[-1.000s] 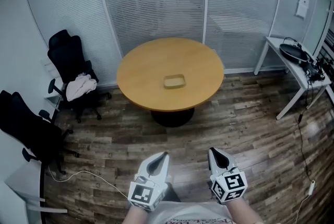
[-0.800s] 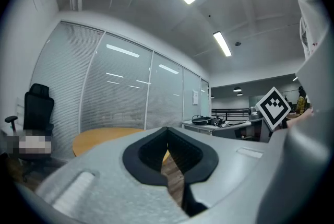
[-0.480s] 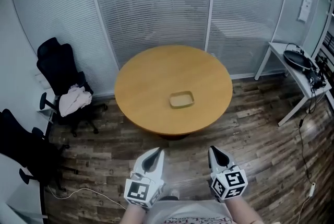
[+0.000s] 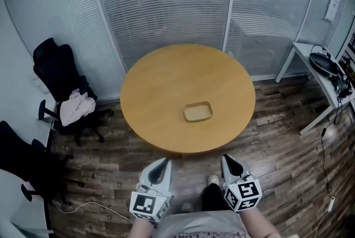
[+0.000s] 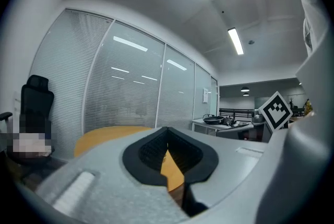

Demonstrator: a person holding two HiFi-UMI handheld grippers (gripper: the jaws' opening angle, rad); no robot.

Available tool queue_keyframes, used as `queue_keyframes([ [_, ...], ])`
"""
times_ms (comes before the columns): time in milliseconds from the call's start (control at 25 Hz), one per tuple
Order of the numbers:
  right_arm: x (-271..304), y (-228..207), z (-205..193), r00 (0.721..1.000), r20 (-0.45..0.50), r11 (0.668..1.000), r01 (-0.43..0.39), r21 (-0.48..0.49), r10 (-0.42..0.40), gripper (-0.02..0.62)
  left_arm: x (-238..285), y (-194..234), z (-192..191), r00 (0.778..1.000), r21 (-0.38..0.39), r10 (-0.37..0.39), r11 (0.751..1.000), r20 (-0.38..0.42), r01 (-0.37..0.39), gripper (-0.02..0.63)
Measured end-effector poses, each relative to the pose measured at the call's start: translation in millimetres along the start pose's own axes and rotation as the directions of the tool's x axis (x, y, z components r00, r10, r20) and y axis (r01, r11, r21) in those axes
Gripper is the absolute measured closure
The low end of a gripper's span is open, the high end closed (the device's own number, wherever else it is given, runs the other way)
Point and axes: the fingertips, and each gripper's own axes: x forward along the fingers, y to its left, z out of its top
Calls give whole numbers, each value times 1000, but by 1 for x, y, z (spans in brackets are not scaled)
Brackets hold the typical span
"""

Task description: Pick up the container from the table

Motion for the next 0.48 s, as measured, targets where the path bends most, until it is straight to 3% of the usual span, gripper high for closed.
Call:
queue_keyframes([
  [480,143,-98,60,986,-7,985,-167,-37,167,592,153,28,13,991,9,130,991,7,-130,600],
])
